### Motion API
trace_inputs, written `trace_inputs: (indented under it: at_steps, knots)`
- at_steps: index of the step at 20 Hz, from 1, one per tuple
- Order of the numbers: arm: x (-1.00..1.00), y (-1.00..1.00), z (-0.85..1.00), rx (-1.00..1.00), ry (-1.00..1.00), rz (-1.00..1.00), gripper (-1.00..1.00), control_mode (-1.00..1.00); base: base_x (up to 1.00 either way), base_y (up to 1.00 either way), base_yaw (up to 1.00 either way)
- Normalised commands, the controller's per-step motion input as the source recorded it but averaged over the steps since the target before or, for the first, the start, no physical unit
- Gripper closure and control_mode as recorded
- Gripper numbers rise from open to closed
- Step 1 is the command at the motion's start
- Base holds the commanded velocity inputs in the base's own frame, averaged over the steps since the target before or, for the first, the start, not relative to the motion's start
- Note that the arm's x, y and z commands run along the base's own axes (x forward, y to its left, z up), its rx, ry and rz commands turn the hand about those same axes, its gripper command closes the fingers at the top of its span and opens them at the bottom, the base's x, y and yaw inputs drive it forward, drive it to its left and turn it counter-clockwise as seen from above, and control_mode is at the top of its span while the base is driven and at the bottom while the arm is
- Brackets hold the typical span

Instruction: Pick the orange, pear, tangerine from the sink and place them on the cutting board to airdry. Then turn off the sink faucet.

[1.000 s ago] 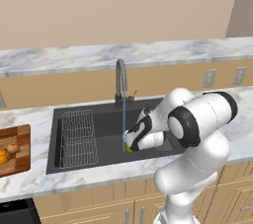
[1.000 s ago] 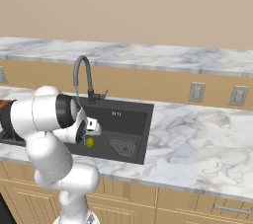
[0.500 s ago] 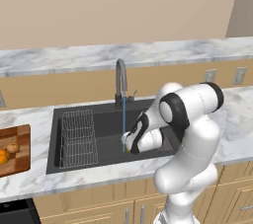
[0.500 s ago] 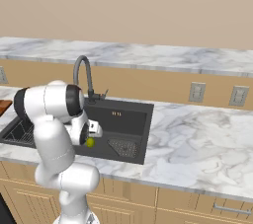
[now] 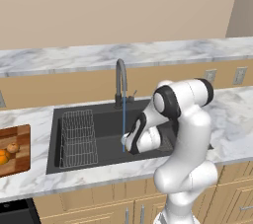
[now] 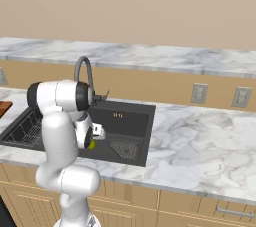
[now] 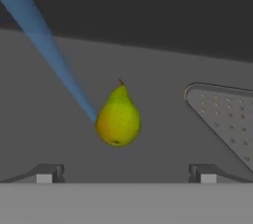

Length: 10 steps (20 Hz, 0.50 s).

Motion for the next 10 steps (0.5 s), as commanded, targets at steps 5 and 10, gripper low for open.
trace_inputs:
  at_steps: [5,10]
  knots:
    - [0.25,0.17,-0.15,0.0,0.0,0.0,-1.0,-1.0,0.0,0.0,0.0]
    - [0.19,0.27,-0.17,0.0,0.0,0.0,-1.0,-1.0,0.0,0.0,0.0]
